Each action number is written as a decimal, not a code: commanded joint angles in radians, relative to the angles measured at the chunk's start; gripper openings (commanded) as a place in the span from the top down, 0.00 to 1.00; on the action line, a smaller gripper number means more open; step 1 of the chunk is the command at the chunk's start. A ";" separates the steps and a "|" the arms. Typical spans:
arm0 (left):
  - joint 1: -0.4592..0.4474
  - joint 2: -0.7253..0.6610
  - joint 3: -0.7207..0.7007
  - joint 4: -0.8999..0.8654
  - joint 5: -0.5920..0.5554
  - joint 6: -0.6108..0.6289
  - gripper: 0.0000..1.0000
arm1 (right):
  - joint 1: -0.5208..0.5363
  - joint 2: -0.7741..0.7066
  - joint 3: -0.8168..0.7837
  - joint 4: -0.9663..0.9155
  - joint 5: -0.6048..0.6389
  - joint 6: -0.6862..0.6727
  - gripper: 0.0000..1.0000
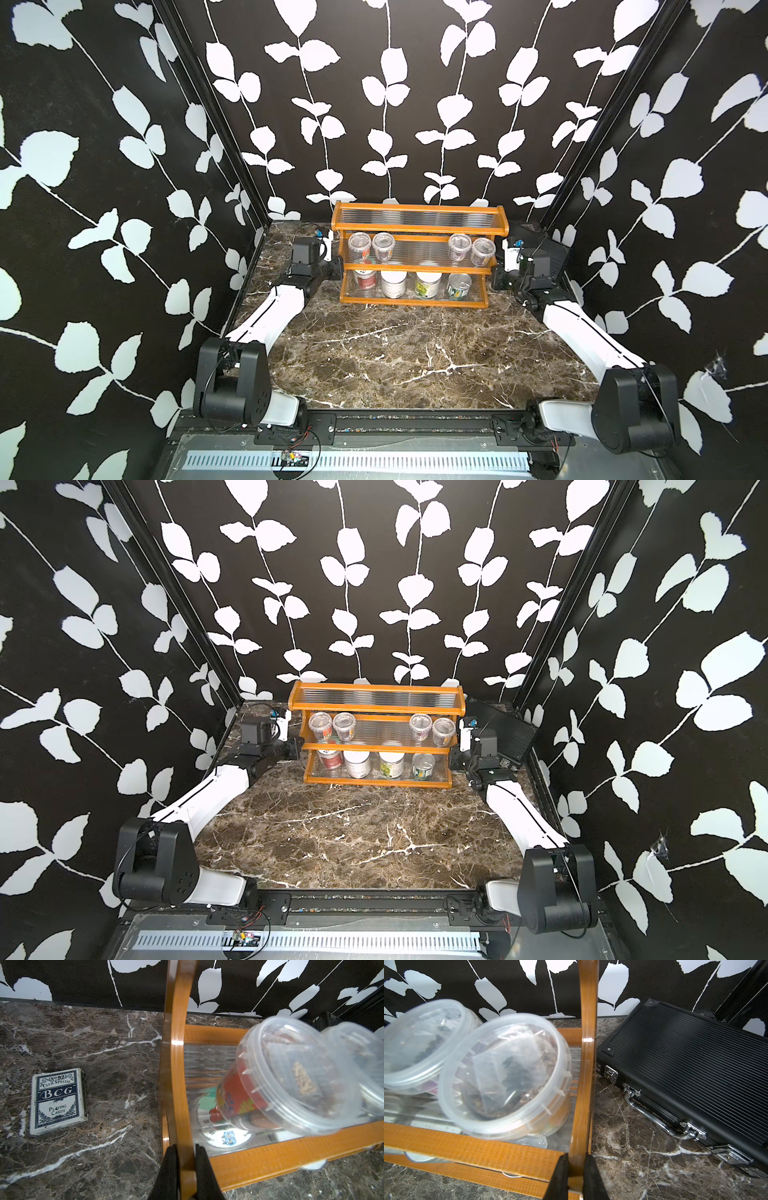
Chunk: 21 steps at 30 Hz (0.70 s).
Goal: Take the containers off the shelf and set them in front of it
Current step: Move the shelf to the center of the board.
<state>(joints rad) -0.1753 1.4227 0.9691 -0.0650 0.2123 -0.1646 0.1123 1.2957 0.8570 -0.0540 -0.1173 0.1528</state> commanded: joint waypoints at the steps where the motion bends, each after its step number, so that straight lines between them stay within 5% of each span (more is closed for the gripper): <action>1: -0.011 -0.037 -0.014 -0.042 0.042 0.037 0.87 | -0.019 0.008 0.004 0.044 0.048 -0.017 0.88; 21: -0.010 -0.184 0.008 -0.184 -0.041 0.121 0.62 | -0.046 -0.163 0.008 -0.116 0.057 -0.057 0.63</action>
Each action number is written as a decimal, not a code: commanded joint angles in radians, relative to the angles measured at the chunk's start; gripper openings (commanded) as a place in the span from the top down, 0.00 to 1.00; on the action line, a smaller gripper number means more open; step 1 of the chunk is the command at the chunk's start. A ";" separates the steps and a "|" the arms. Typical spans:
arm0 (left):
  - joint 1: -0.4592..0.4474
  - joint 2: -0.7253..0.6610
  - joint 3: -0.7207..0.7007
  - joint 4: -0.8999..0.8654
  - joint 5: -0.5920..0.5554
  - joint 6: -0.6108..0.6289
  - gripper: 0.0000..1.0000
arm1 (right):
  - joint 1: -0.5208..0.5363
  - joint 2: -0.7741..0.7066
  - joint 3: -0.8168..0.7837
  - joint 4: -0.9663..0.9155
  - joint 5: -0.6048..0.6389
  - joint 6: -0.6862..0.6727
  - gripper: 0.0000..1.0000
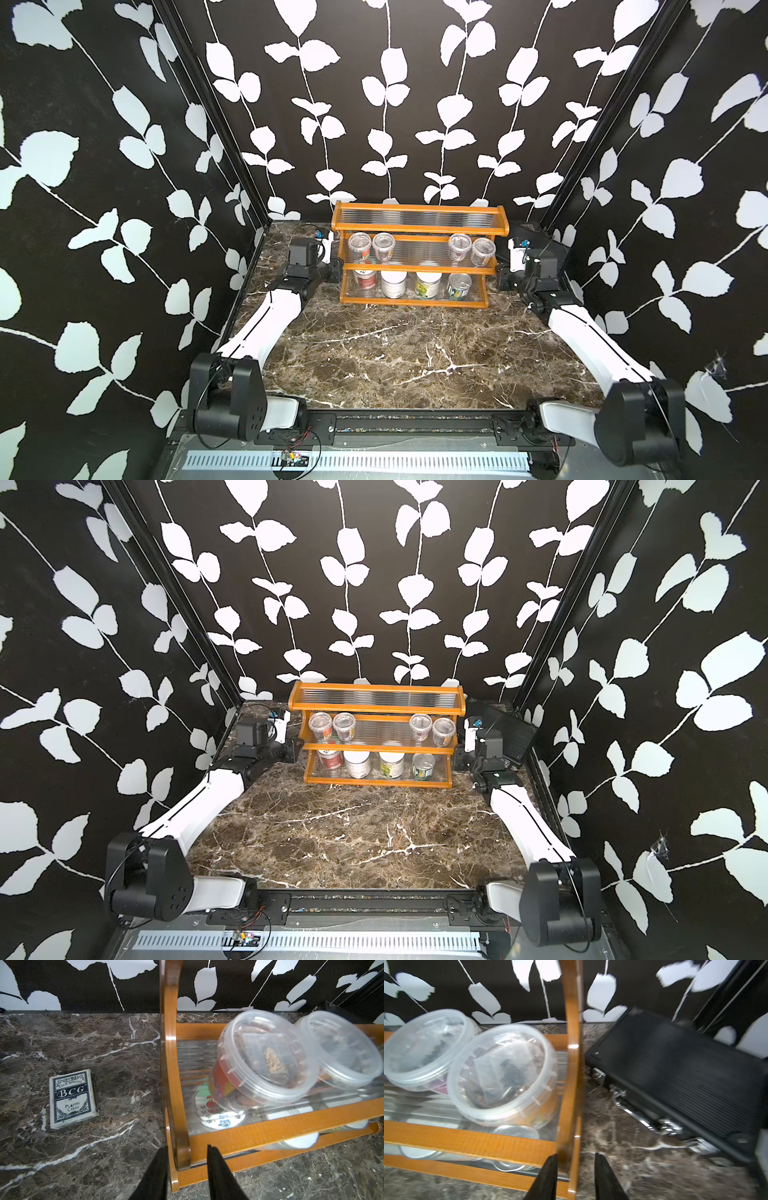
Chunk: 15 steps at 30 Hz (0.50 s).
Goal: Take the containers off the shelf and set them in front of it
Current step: Move the shelf to the center of the board.
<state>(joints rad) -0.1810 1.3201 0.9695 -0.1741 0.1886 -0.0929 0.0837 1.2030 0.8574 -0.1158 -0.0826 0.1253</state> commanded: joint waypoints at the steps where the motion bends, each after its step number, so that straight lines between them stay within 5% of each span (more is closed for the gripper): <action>1: -0.004 -0.103 0.002 -0.083 -0.012 0.059 0.59 | -0.017 -0.087 0.010 -0.074 0.002 -0.039 0.61; 11: -0.029 -0.250 -0.120 0.069 0.088 0.142 0.22 | -0.012 -0.216 0.032 -0.172 -0.288 -0.085 0.34; 15: -0.080 -0.221 -0.133 0.171 0.061 0.193 0.15 | 0.012 -0.235 0.037 -0.177 -0.377 -0.092 0.23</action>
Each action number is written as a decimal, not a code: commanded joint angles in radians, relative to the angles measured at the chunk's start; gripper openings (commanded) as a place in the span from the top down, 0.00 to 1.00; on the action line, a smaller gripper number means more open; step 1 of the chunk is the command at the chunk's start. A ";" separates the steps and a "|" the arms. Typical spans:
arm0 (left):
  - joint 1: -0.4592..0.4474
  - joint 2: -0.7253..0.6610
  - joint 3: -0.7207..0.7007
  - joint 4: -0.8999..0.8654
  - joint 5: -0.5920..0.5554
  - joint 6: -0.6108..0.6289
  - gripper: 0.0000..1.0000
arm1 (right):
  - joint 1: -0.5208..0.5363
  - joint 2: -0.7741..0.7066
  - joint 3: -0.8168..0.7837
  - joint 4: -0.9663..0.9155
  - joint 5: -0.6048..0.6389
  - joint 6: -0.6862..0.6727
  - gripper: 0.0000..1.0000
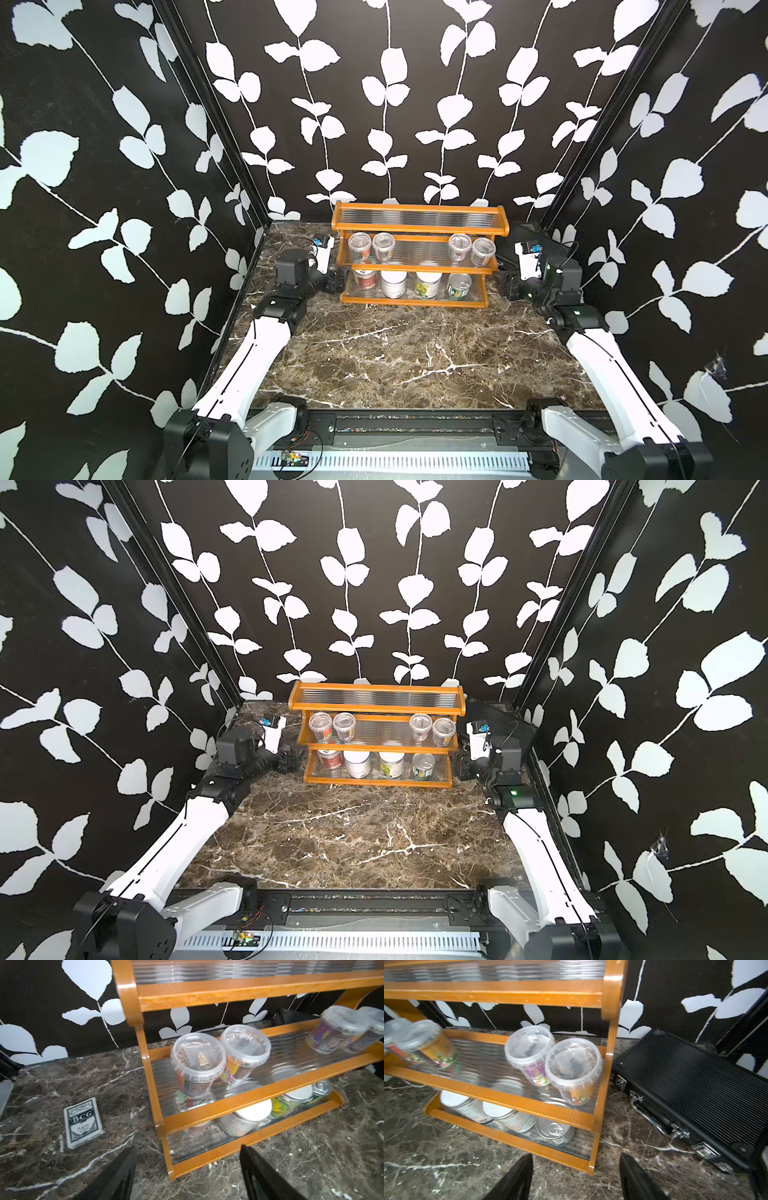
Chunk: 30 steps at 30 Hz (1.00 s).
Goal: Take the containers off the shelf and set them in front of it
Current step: 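Move the shelf to the center of the board, then pick up a container from the shelf.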
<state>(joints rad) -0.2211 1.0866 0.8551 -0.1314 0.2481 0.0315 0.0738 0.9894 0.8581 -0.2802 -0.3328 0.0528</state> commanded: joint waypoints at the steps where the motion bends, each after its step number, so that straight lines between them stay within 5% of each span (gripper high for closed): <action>1: -0.056 0.028 -0.023 0.157 -0.013 0.078 0.13 | 0.035 -0.025 0.036 -0.009 -0.139 -0.020 0.19; 6: -0.084 0.110 -0.044 0.332 -0.072 0.069 0.06 | 0.137 -0.040 0.039 0.038 -0.136 -0.006 0.00; 18: -0.084 0.270 0.017 0.439 -0.098 0.082 0.01 | 0.286 -0.019 0.062 0.154 -0.177 0.042 0.00; 30: -0.084 0.380 0.060 0.574 -0.131 0.055 0.01 | 0.309 0.037 0.138 0.151 -0.166 0.001 0.00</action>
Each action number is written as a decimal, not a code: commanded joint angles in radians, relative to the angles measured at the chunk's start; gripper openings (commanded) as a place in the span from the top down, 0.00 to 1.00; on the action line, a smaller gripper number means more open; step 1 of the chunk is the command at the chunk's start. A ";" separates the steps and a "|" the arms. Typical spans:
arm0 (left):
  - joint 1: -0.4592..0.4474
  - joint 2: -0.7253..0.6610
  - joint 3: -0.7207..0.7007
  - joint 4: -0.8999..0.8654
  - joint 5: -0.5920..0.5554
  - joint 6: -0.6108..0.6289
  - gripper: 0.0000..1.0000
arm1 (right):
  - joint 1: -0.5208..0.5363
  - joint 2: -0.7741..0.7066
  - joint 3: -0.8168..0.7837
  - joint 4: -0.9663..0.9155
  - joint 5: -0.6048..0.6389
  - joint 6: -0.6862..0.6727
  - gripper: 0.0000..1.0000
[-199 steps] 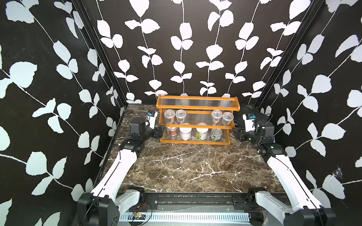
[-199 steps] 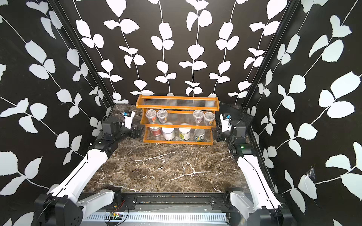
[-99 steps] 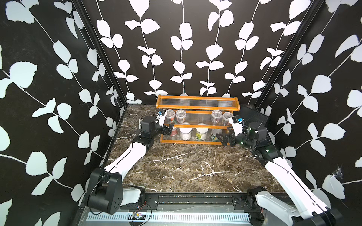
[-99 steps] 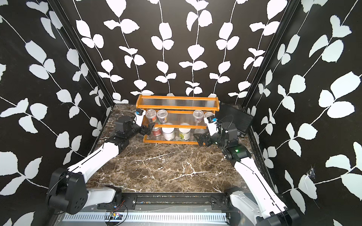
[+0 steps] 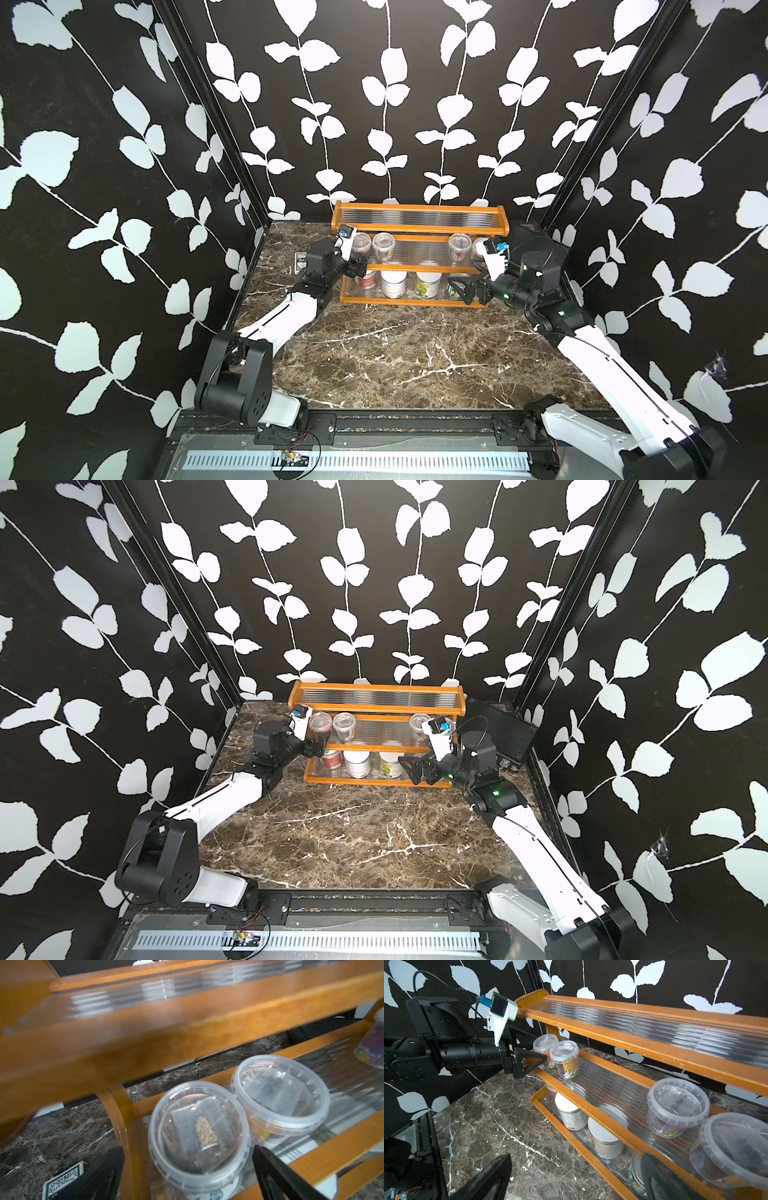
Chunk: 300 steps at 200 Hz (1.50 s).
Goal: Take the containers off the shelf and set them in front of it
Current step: 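Pick up a container from the shelf.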
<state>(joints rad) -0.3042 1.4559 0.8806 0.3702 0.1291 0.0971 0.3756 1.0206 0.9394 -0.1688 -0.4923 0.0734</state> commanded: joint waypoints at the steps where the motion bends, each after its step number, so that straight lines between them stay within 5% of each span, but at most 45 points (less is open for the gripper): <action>1: -0.001 0.021 0.048 0.070 -0.006 -0.010 0.01 | 0.007 0.009 0.064 0.036 -0.005 -0.024 0.00; 70: -0.001 0.079 0.096 0.093 -0.001 -0.010 0.03 | 0.008 0.030 0.098 0.028 0.009 -0.048 0.00; 149: -0.001 0.103 0.123 0.058 0.055 0.002 0.20 | 0.007 0.070 0.127 0.026 0.012 -0.053 0.00; 211: -0.001 0.042 0.099 0.011 0.070 0.021 0.32 | 0.007 0.074 0.119 0.029 0.021 -0.052 0.00; 300: -0.003 -0.110 0.043 -0.104 0.111 0.019 0.36 | 0.008 0.040 0.096 0.013 0.031 -0.067 0.00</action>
<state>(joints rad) -0.3042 1.4483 0.9577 0.3187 0.2096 0.1097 0.3779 1.0912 1.0168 -0.1699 -0.4747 0.0254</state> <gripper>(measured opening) 0.674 0.997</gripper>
